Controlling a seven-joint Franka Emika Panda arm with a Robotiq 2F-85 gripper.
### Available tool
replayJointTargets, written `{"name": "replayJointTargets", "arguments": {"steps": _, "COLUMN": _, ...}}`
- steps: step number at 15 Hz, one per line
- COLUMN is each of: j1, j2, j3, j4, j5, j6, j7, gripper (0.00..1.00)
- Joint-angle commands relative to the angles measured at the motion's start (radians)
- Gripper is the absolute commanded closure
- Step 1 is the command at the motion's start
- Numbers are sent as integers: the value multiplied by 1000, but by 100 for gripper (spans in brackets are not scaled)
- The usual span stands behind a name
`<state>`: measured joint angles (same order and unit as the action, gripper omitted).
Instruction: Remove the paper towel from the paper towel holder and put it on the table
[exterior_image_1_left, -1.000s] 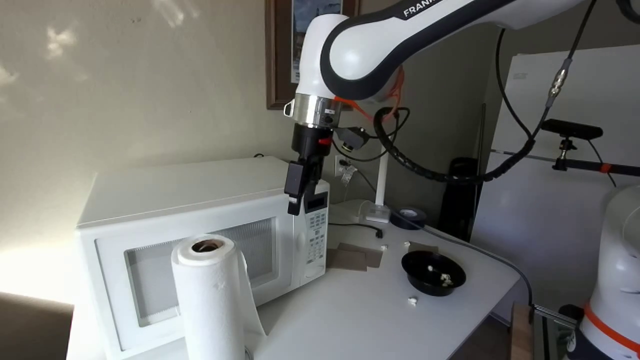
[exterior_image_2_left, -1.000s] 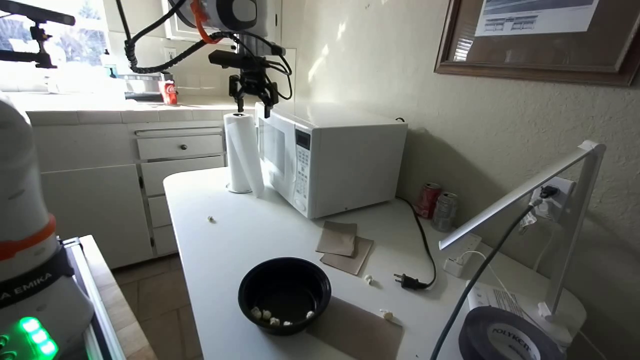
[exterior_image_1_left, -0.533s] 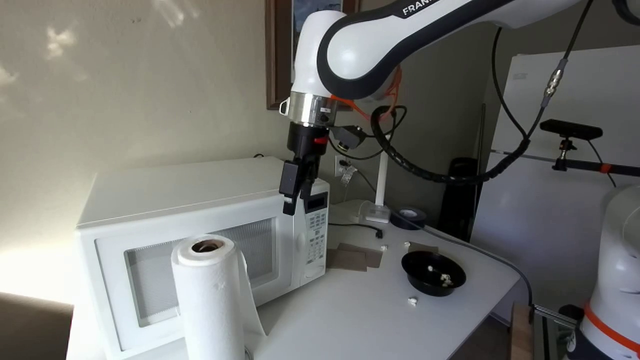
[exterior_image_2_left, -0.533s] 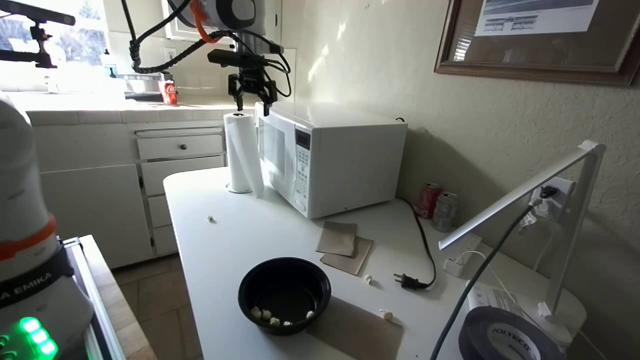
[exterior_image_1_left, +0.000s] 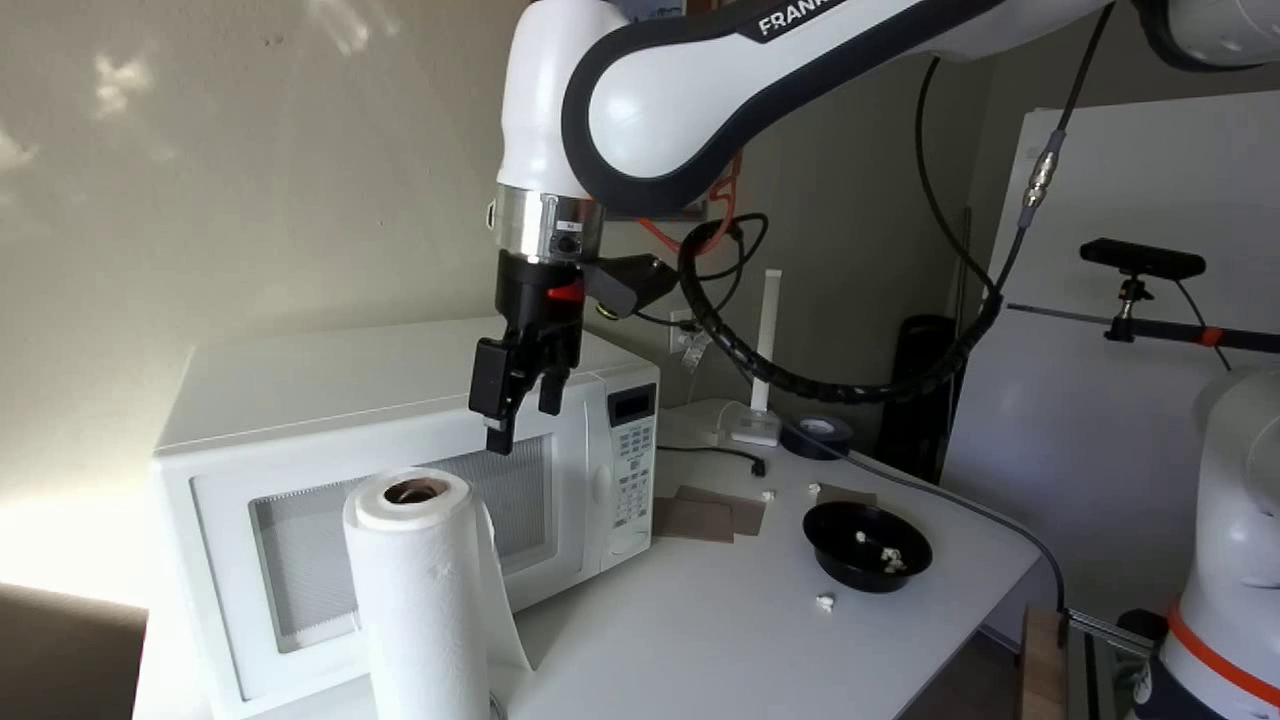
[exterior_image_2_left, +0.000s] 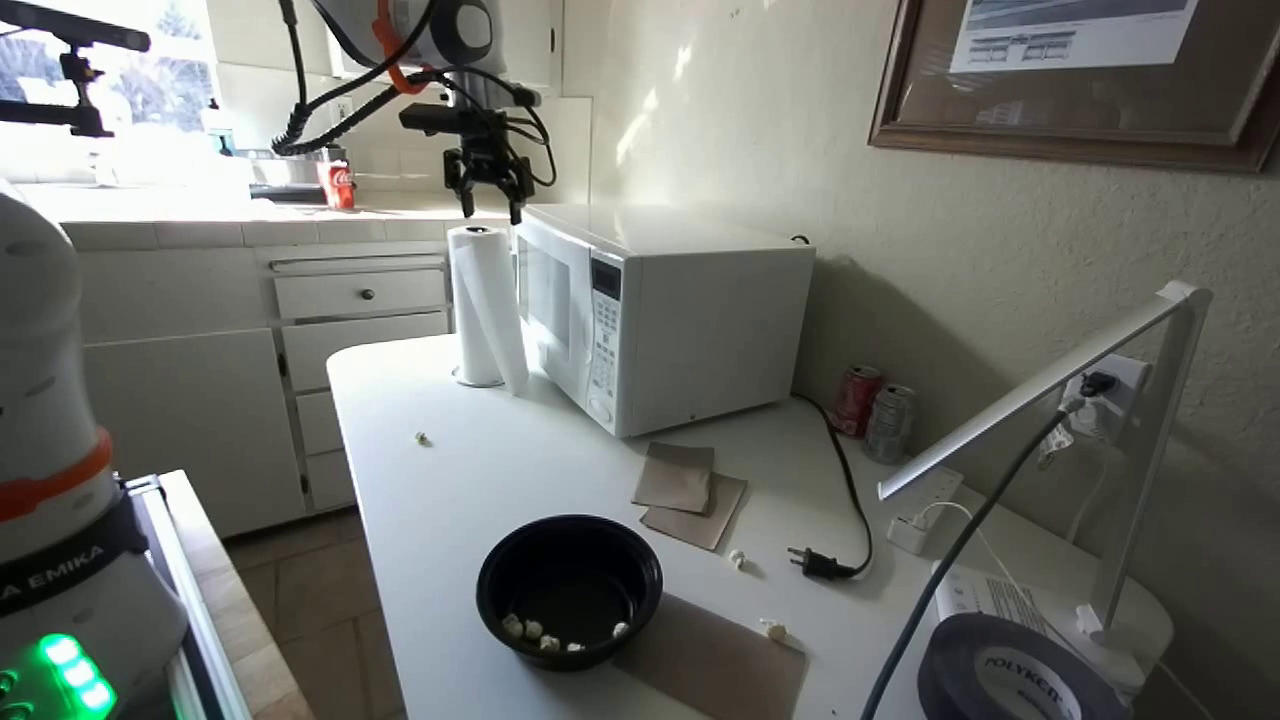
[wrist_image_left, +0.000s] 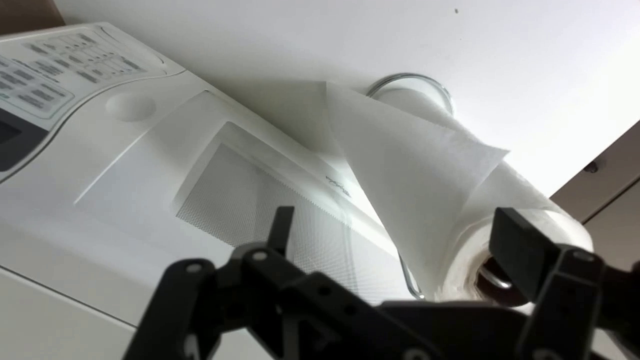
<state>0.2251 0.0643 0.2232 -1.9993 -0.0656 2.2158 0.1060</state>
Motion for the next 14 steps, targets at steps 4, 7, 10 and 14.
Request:
{"name": "replayJointTargets", "arguments": {"steps": 4, "j1": 22, "j2": 119, "j3": -2, "j4": 105, "j5": -26, "j6": 40, "j7": 50, "gripper": 0}}
{"name": "replayJointTargets", "arguments": {"steps": 7, "j1": 30, "j2": 146, "j3": -4, "j4": 128, "j5": -25, "j6": 58, "j7": 52, "gripper": 0}}
{"name": "replayJointTargets", "arguments": {"steps": 10, "j1": 38, "j2": 170, "j3": -5, "j4": 149, "j5": -24, "j6": 61, "j7": 50, "gripper": 0}}
{"name": "replayJointTargets", "arguments": {"steps": 14, "j1": 46, "j2": 191, "j3": -7, "j4": 168, "j5": -22, "j6": 56, "j7": 48, "gripper": 4}}
